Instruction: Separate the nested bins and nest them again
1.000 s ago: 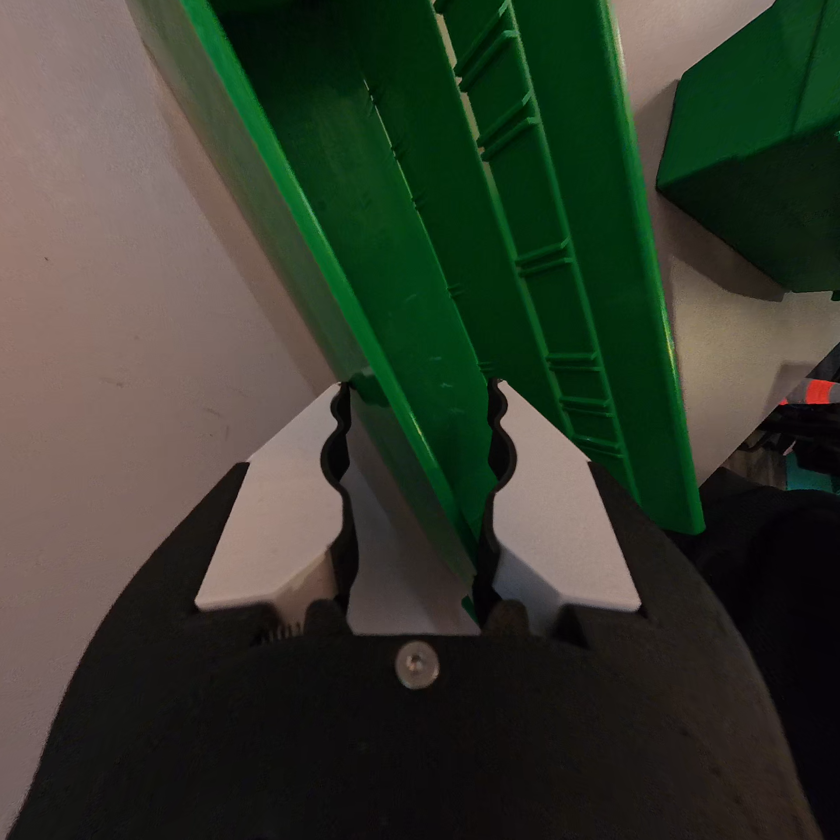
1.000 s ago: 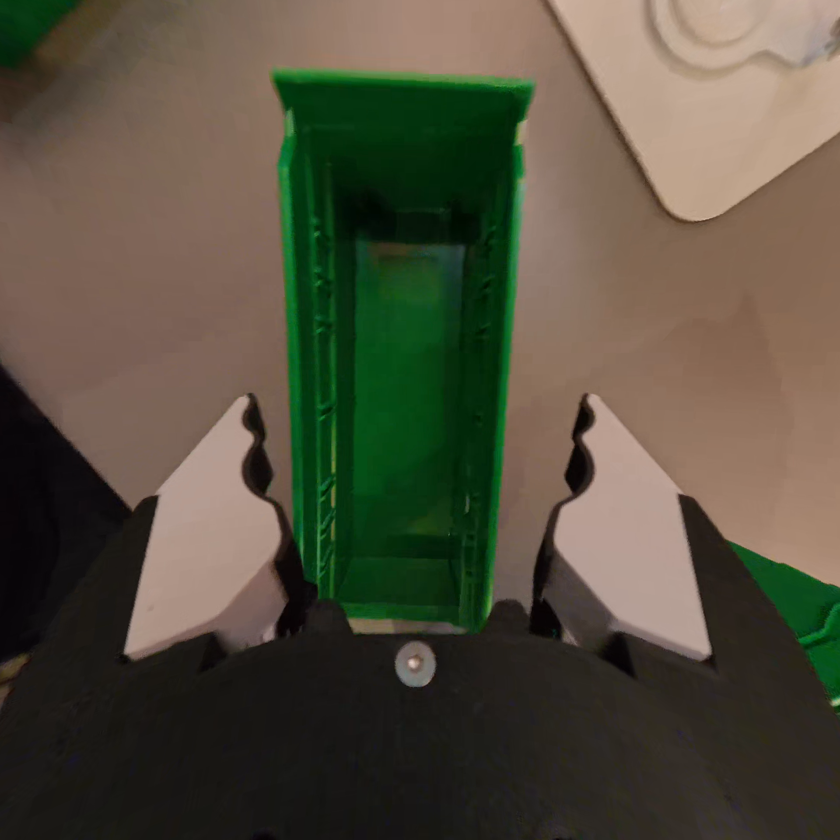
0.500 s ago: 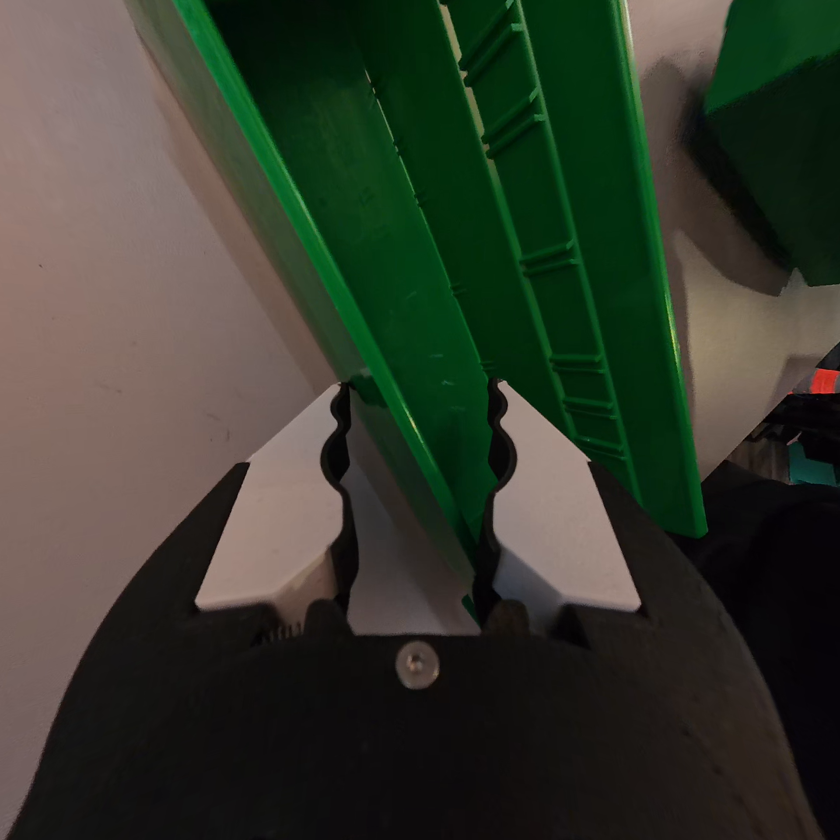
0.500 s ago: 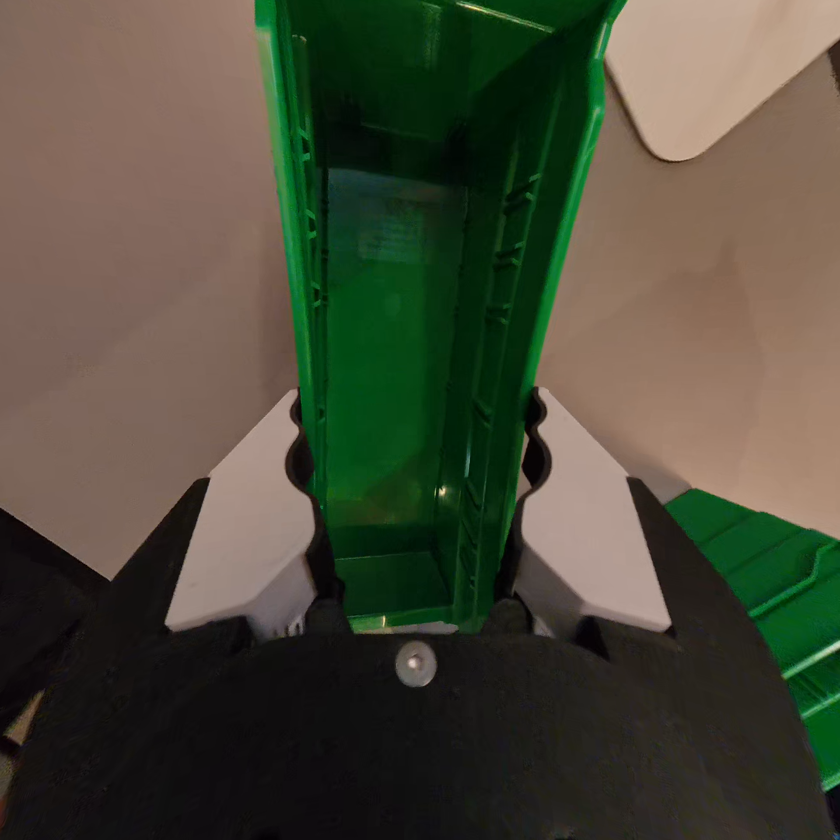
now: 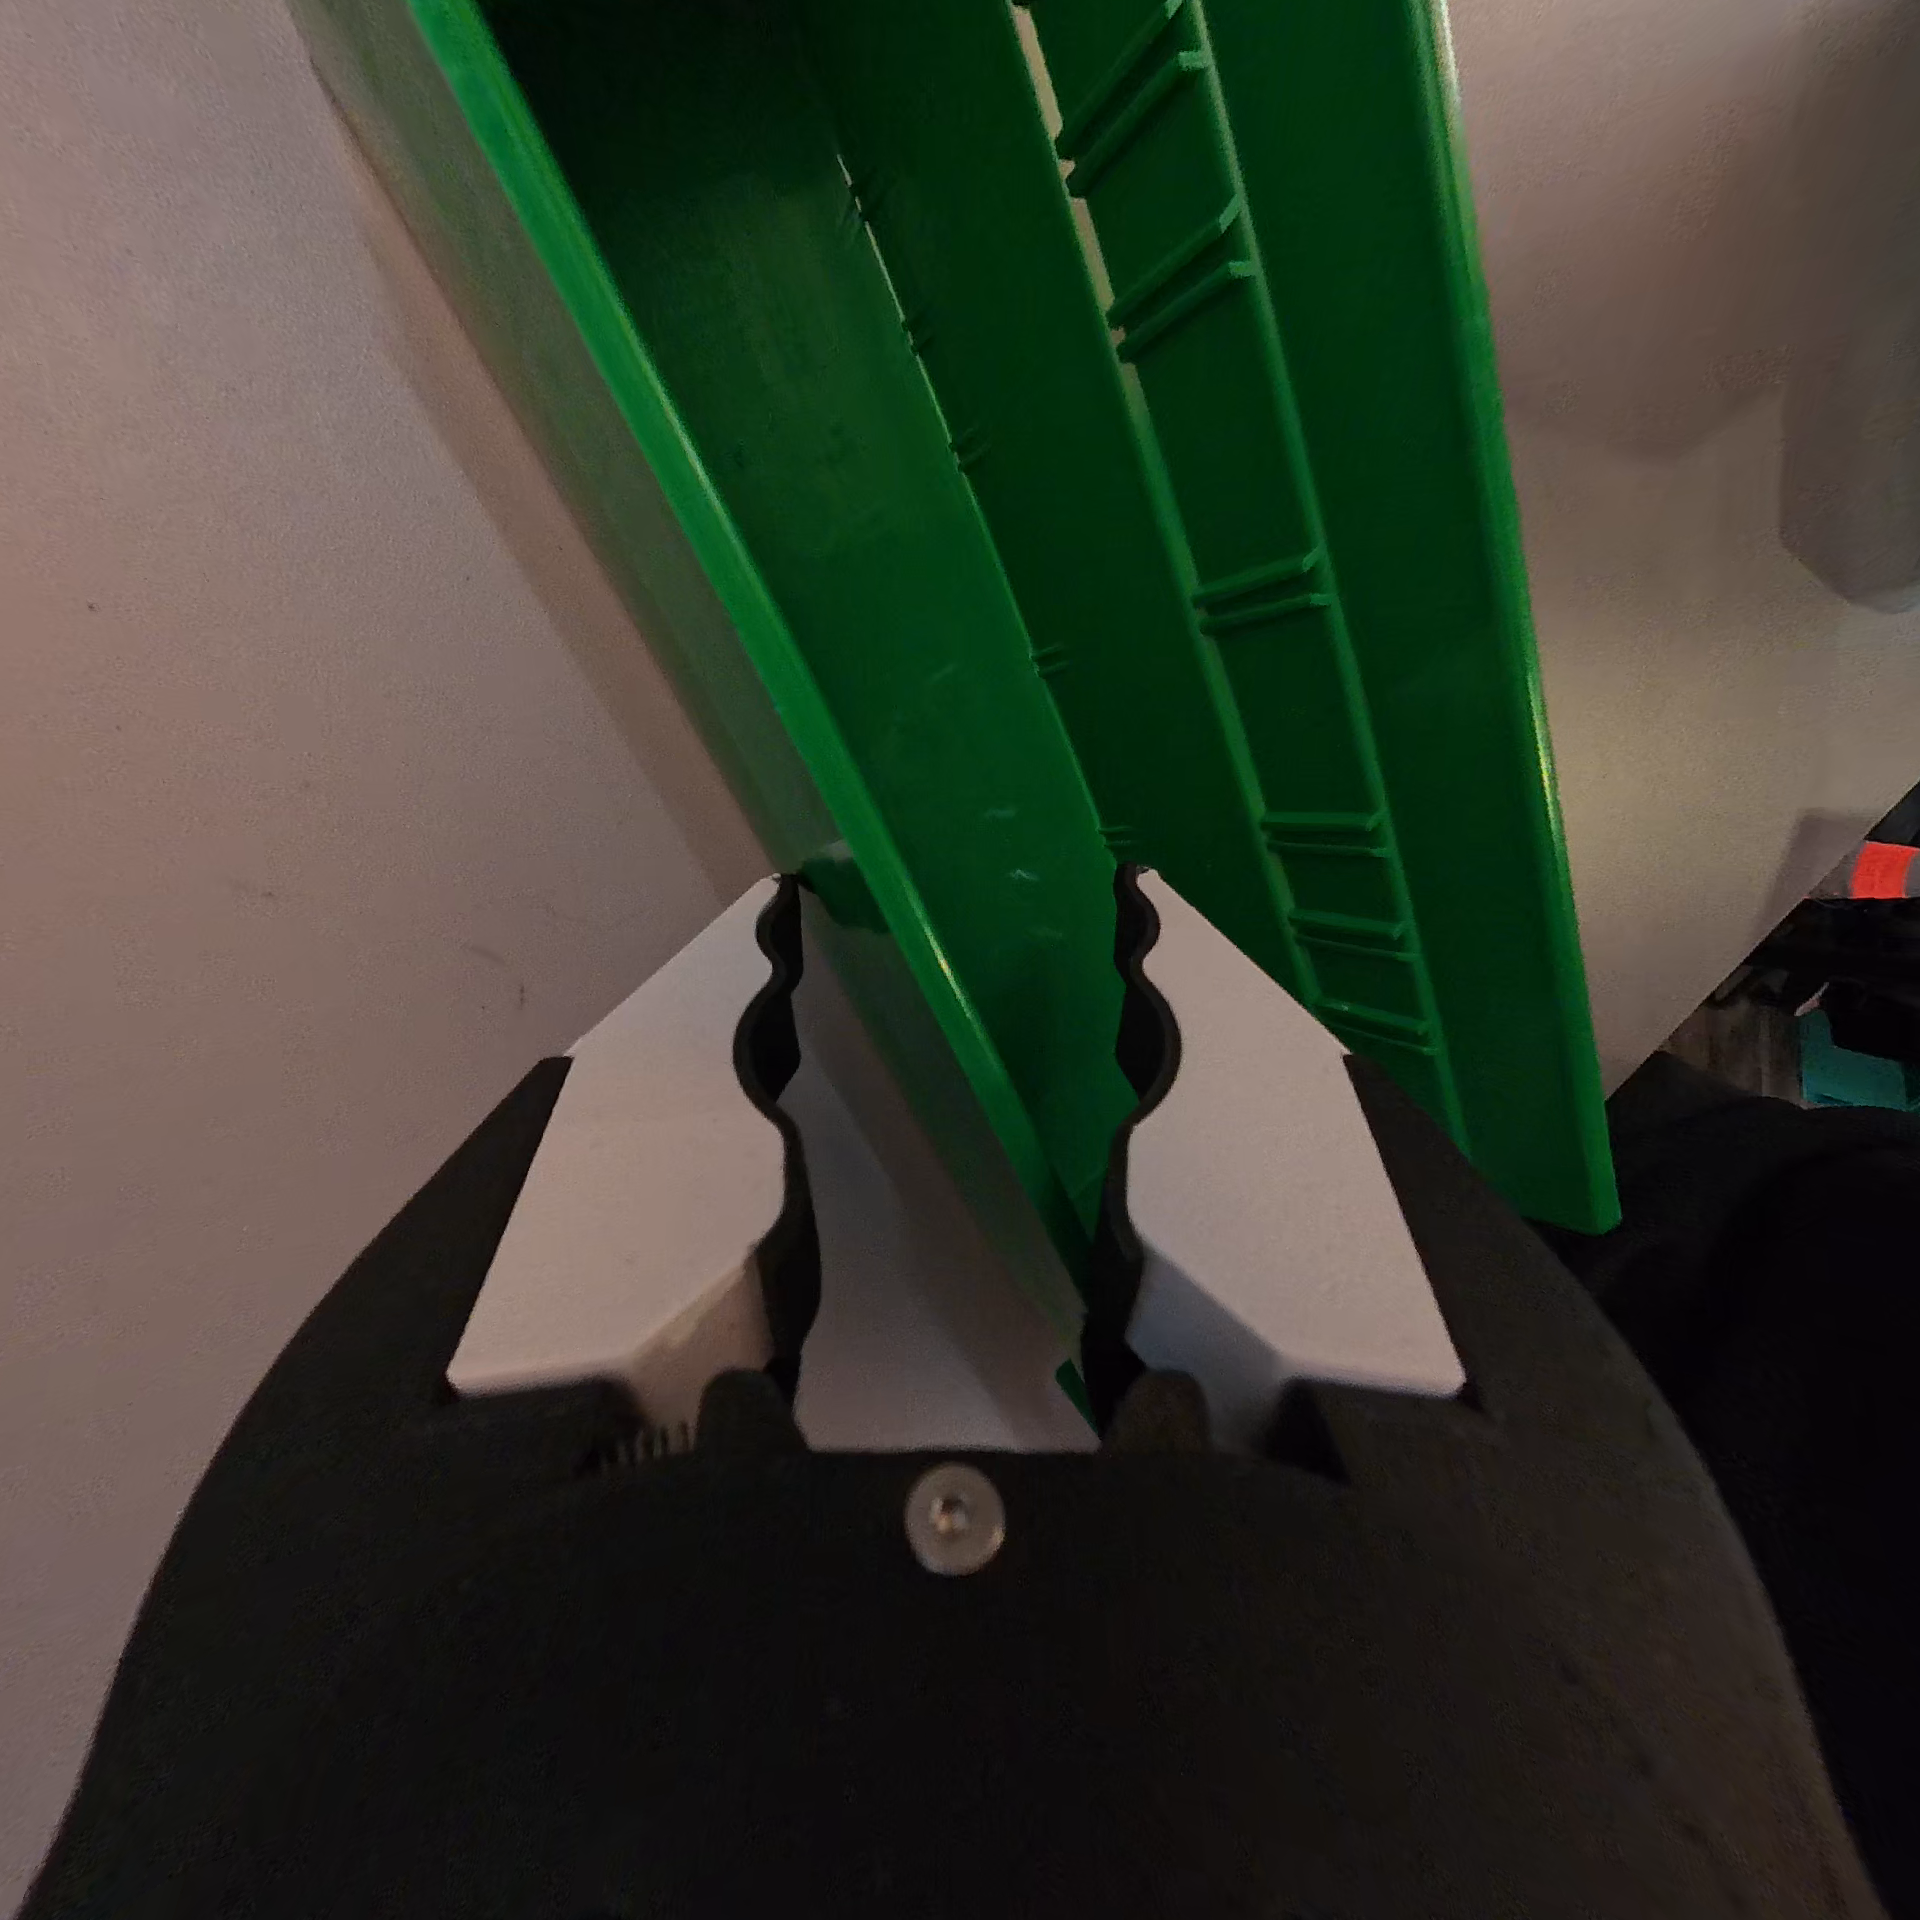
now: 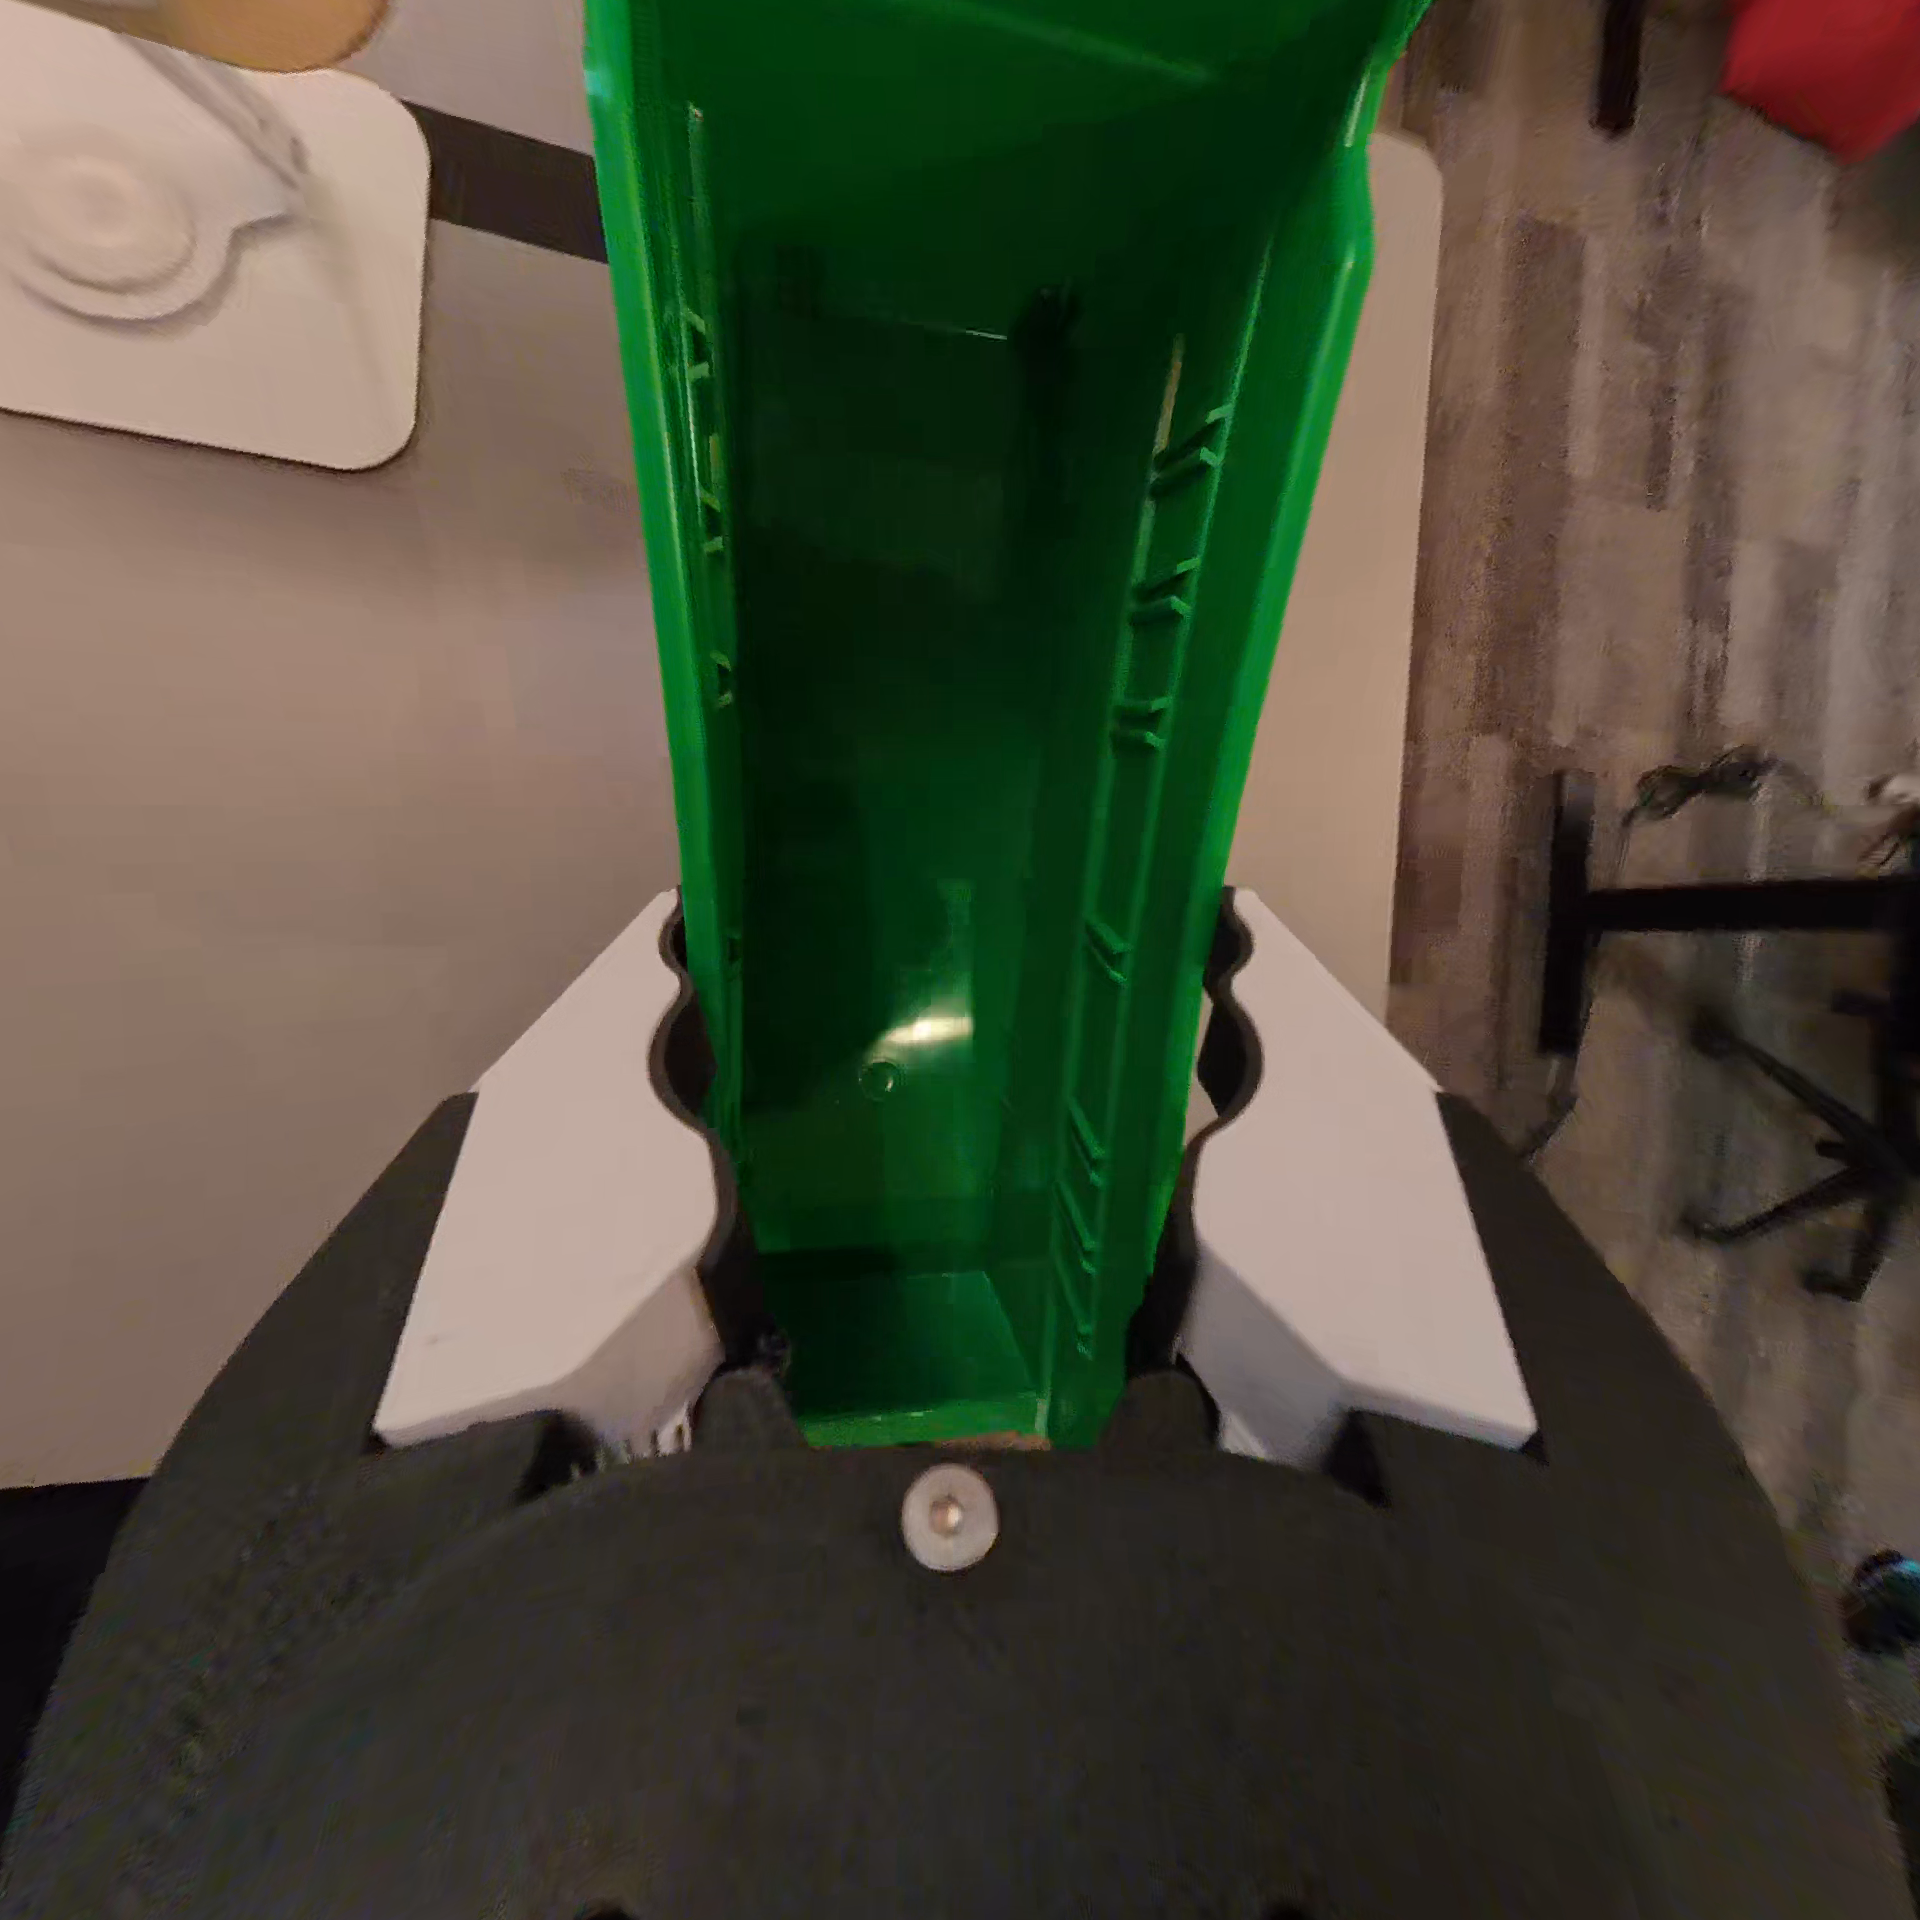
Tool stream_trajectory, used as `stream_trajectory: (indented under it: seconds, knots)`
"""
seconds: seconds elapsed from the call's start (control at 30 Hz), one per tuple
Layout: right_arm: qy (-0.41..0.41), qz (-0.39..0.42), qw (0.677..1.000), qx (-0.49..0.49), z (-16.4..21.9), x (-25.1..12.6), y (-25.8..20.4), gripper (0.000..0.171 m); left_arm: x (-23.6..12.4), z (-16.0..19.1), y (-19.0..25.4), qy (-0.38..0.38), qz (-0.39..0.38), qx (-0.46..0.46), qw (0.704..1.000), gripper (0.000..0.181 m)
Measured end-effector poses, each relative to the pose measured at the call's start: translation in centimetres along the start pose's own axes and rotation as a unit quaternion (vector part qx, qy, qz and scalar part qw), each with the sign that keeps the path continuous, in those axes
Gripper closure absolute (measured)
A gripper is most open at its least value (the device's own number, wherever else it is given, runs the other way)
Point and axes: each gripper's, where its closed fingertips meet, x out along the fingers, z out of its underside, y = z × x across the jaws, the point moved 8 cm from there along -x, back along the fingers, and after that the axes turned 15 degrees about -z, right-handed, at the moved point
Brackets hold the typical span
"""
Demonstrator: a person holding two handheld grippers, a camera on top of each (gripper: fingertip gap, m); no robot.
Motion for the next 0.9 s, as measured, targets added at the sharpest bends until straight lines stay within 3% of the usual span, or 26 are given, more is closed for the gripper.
stream_trajectory:
  seconds: [0.17, 0.4, 0.67, 0.9]
  knots:
    - [-0.025, -0.007, 0.998, 0.063, 1.9, 1.0, 2.6, 0.075, 0.1, -0.1, 0.0, -0.001, -0.001, 0.001, 1.000, 0.123]
    - [-0.111, -0.020, 0.989, 0.099, 5.6, 7.2, 3.9, 0.074, 0.1, -0.2, 0.1, -0.001, -0.002, 0.001, 1.000, 0.123]
    - [-0.112, -0.015, 0.988, 0.108, 7.2, 11.5, 3.9, 0.062, 0.2, -0.2, 0.2, -0.002, -0.004, 0.003, 1.000, 0.122]
    - [-0.090, 0.007, 0.993, 0.070, 6.5, 9.5, 3.7, 0.038, 0.5, -0.3, 1.2, 0.000, 0.006, -0.001, 1.000, 0.122]
